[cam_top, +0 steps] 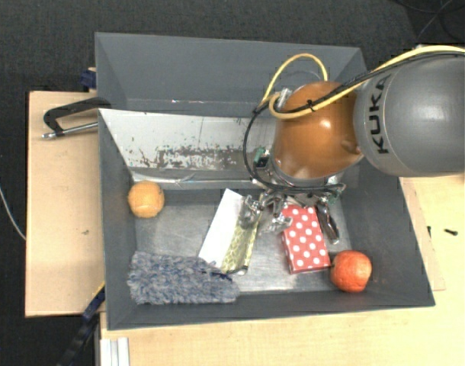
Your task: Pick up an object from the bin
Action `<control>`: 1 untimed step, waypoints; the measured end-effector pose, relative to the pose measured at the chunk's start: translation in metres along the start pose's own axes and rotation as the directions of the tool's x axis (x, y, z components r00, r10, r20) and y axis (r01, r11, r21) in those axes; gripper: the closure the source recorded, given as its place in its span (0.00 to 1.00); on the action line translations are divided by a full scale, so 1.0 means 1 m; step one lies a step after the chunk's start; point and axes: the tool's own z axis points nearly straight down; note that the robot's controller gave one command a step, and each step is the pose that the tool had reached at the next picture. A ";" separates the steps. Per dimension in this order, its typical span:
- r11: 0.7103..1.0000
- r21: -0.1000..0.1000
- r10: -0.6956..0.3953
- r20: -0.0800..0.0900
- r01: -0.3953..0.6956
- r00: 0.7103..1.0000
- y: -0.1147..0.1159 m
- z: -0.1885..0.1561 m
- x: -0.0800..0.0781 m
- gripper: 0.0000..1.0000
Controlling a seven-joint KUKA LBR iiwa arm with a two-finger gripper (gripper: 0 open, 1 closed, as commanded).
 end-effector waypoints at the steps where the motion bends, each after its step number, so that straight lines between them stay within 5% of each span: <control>1: 1.000 0.001 0.001 0.005 -0.001 1.000 0.000 -0.020 -0.002 1.00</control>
Offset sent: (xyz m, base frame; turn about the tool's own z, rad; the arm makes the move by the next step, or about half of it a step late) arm 0.0001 -0.0001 0.0977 0.0000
